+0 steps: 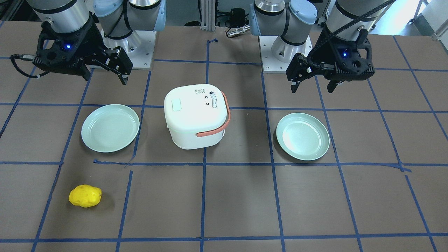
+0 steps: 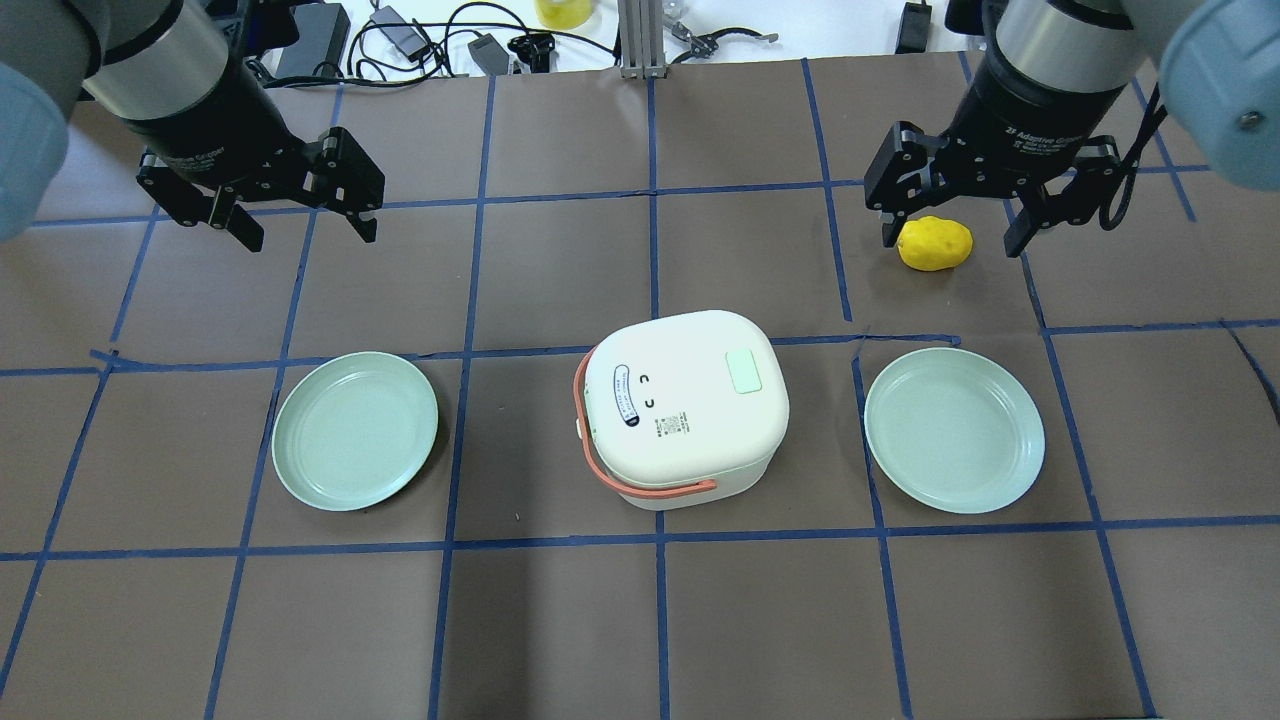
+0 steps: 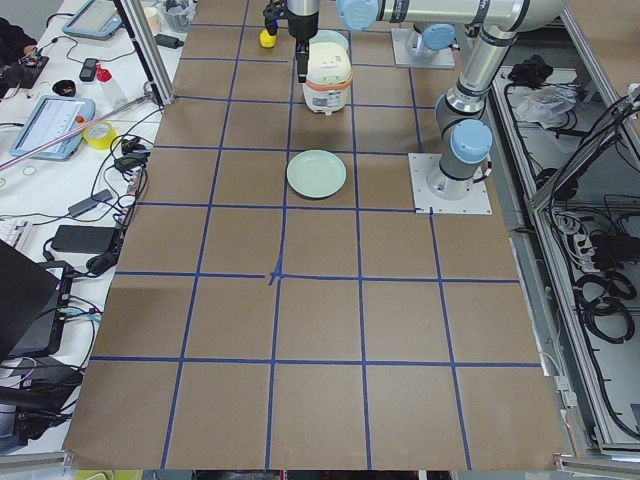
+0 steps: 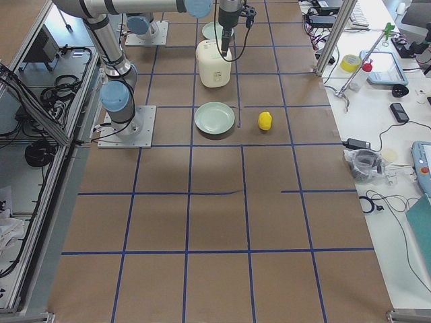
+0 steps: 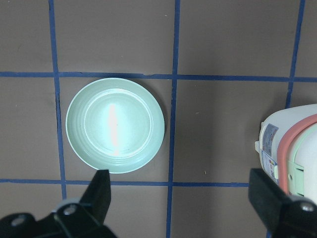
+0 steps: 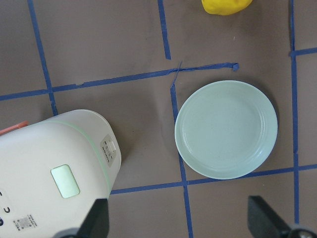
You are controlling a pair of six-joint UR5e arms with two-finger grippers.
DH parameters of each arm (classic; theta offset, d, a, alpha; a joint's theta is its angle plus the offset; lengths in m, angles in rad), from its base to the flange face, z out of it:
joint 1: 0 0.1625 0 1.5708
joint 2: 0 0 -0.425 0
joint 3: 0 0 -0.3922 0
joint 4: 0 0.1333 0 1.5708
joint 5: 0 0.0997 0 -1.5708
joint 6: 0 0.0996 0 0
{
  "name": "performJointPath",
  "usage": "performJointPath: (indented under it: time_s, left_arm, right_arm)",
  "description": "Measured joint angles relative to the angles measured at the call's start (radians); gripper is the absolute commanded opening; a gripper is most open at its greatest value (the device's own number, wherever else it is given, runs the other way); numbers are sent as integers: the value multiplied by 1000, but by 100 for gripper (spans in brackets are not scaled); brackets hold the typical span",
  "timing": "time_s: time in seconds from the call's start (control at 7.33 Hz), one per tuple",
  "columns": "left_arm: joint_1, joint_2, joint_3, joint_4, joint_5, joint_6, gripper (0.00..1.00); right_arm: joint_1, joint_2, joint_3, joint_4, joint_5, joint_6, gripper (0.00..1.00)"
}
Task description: Press rice cooker button
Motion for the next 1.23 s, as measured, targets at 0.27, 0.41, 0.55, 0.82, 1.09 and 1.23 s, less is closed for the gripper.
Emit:
performJointPath:
  time_s: [0.27, 0.41, 0.55, 0.82, 1.09, 1.23]
  left_arm:
    - [0, 0, 0, 0, 0, 0, 100]
    - [0, 0, 0, 0, 0, 0, 100]
    - [0, 0, 0, 0, 0, 0, 100]
    - [0, 0, 0, 0, 0, 0, 100]
    - [0, 0, 0, 0, 0, 0, 100]
    - [0, 0, 0, 0, 0, 0, 100]
  right_arm:
    - [-1, 2, 0, 8, 1, -1, 100]
    - [-1, 2, -1, 10, 1, -1, 100]
    - [-1, 2, 0, 11, 2, -1, 100]
    - [0, 2, 3, 12, -8, 0, 100]
    - [1, 2, 4, 13, -14, 1, 100]
    - [1, 2, 5, 13, -16, 0, 100]
